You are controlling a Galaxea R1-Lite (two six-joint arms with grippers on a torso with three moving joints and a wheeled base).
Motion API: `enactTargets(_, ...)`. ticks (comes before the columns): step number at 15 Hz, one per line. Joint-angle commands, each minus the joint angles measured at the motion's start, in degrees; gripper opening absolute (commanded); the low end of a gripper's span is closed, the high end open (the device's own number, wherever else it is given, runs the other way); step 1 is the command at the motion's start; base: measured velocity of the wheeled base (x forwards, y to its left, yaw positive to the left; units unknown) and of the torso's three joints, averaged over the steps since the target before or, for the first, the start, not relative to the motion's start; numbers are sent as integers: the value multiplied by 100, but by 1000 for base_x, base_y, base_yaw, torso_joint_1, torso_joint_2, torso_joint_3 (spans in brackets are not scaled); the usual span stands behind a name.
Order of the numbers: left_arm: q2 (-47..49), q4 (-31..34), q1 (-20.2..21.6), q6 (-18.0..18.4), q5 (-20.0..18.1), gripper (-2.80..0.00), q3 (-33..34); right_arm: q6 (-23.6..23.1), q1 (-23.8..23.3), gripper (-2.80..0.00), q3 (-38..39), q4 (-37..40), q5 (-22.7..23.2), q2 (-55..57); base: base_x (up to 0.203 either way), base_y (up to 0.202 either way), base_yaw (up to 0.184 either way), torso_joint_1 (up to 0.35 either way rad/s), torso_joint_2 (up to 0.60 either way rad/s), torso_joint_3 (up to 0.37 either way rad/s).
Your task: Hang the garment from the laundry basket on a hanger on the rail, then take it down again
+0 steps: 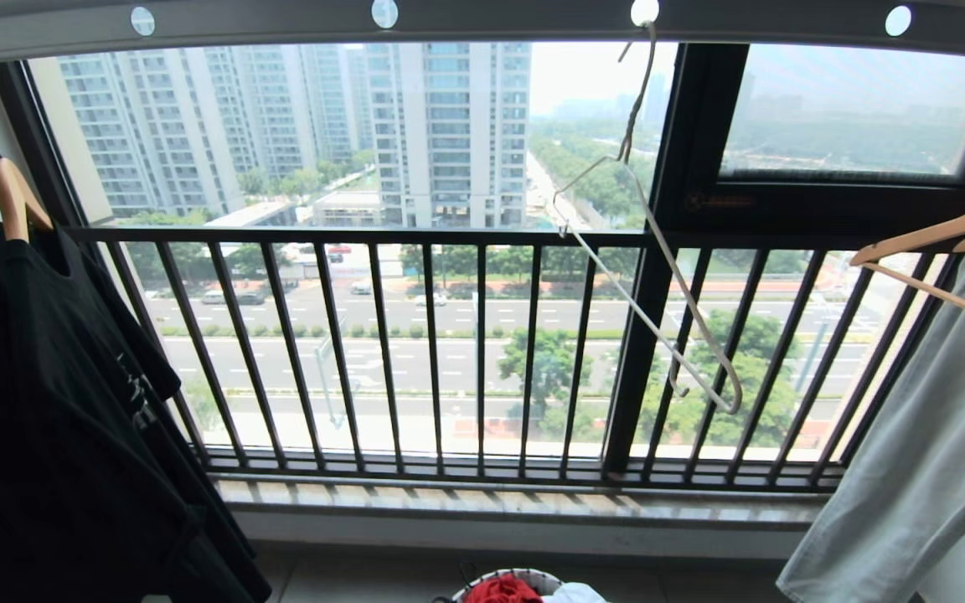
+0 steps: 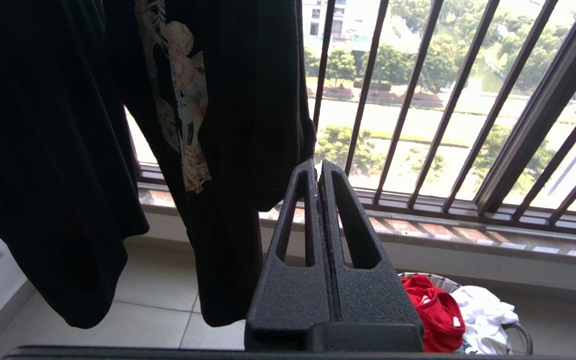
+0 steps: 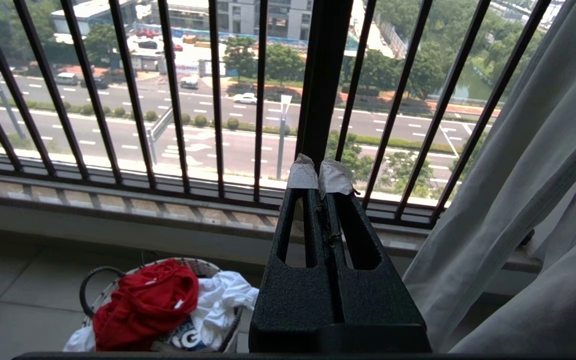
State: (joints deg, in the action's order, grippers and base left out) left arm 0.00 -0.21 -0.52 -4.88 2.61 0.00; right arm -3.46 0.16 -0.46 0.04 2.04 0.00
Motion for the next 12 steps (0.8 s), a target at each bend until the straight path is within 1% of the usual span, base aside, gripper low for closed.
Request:
enactTargets(1, 9, 3, 0, -5, 3, -280, 0, -26, 2, -280, 54, -4, 7, -9, 0, 0, 0, 0, 0, 0)
enactTargets(12, 9, -6, 0, -5, 3, -280, 0, 21, 2, -280, 54, -4, 7, -6, 0, 0, 0, 0, 0, 0)
